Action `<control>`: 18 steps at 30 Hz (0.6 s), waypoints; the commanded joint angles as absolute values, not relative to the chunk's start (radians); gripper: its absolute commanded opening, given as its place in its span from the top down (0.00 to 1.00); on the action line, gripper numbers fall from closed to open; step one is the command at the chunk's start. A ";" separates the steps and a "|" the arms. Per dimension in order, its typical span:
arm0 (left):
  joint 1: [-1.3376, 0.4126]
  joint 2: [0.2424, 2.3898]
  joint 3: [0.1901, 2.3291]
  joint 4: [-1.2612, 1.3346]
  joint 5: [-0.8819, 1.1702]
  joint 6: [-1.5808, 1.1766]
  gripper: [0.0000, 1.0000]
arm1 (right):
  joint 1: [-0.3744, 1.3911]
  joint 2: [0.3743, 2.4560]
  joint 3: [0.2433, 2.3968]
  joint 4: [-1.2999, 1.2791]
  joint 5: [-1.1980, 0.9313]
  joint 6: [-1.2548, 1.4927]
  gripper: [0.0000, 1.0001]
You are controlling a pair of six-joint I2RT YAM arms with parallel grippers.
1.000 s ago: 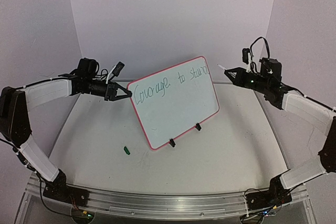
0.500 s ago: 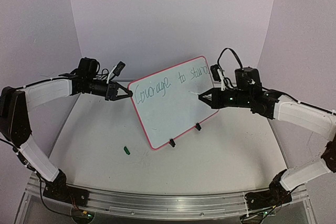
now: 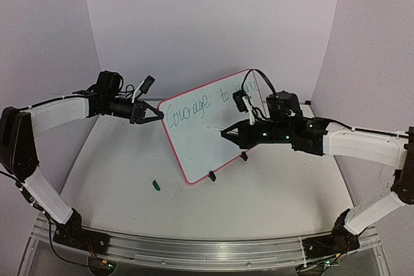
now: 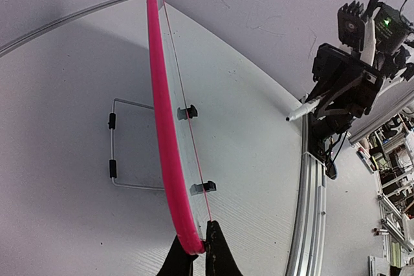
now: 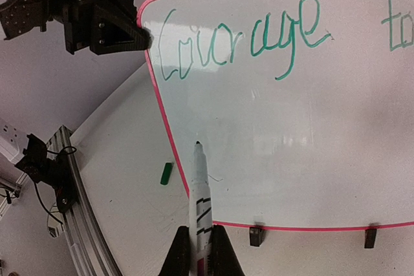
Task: Write a sentence on the whiteboard
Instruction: Write on the whiteboard with the whiteboard.
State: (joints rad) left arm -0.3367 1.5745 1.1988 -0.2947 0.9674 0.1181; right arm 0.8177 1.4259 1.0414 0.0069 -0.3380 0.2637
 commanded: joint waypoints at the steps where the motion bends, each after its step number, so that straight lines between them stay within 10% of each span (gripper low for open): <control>1: -0.378 1.564 1.205 -0.336 0.921 0.192 1.00 | 0.869 1.502 1.116 0.095 -0.345 0.241 1.00; 18: -0.384 1.572 1.206 -0.341 0.916 0.198 1.00 | 0.927 1.809 1.257 0.207 -0.364 0.251 1.00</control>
State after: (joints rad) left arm -0.3470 1.5688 1.1993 -0.2950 0.9598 0.1188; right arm 0.9228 1.7834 1.2014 0.1543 -0.3631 0.2619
